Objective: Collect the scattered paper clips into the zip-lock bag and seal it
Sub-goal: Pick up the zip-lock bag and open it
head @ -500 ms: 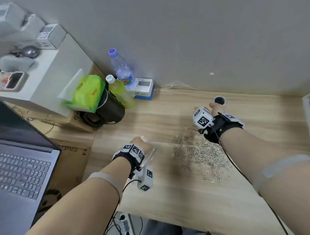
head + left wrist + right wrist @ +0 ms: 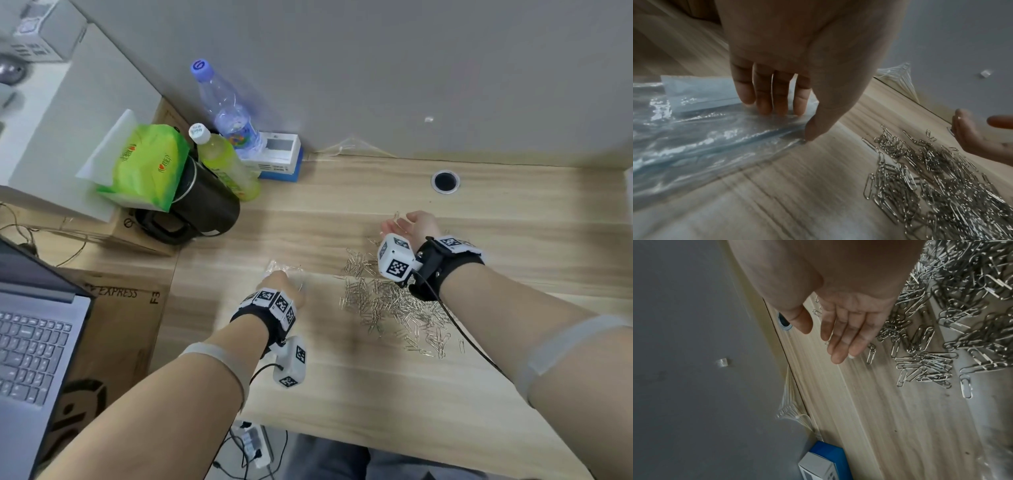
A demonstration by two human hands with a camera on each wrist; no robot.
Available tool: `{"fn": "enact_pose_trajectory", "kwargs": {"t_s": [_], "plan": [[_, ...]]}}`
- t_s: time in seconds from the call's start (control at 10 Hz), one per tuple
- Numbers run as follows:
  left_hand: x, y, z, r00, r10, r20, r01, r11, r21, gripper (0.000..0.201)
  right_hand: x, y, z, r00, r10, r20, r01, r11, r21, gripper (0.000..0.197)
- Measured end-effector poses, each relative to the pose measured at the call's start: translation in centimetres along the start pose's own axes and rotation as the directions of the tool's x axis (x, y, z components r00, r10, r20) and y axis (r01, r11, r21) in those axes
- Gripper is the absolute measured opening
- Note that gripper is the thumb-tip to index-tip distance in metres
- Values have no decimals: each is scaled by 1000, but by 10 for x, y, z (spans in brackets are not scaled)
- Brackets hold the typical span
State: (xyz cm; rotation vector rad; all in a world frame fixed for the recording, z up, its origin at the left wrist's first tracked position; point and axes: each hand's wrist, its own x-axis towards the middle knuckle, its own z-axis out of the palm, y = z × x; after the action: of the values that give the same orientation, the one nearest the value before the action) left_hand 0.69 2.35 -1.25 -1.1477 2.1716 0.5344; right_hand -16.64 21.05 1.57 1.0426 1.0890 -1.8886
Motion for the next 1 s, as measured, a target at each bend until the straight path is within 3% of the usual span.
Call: {"fn": "enact_pose_trajectory", "kwargs": {"t_s": [0.1, 0.2, 0.3, 0.4, 0.5, 0.6, 0.7, 0.8, 0.9, 1.0], "plan": [[5, 1, -1, 1000, -18, -24, 17, 999, -42, 51, 1, 5, 2, 998, 31, 50, -25, 991, -128, 22], [2, 5, -15, 1000, -9, -5, 8, 998, -64, 40, -4, 16, 7, 990, 94, 102, -47, 918, -393, 9], [2, 9, -31, 998, 37, 49, -26, 980, -198, 21, -7, 36, 12, 982, 146, 123, -39, 786, -617, 12], [-3, 14, -50, 998, 21, 62, -2, 955, -297, 23, -10, 58, 19, 973, 157, 172, 47, 590, -806, 17], [0, 14, -60, 994, 9, 105, 25, 946, -322, 22, -11, 76, 28, 973, 135, 187, 98, 489, -866, 30], [17, 1, -66, 981, -86, 174, 179, 752, -634, 14, -5, 82, 31, 973, 113, 202, 137, 422, -896, 36], [9, 0, -84, 982, -141, 123, 187, 720, -668, 28, -16, 78, 36, 978, 83, 194, 162, 290, -943, 23], [4, -5, -106, 957, -291, 18, 227, 706, -670, 22, -16, 80, 34, 982, 32, 187, 177, 191, -965, 15], [-17, -9, -116, 985, -170, 20, 133, 685, -717, 29, -15, 85, 35, 982, 16, 188, 180, 207, -962, 11], [-18, -23, -114, 983, -175, 63, 153, 576, -803, 28, -13, 88, 38, 982, 68, 174, 150, 270, -951, 9]]}}
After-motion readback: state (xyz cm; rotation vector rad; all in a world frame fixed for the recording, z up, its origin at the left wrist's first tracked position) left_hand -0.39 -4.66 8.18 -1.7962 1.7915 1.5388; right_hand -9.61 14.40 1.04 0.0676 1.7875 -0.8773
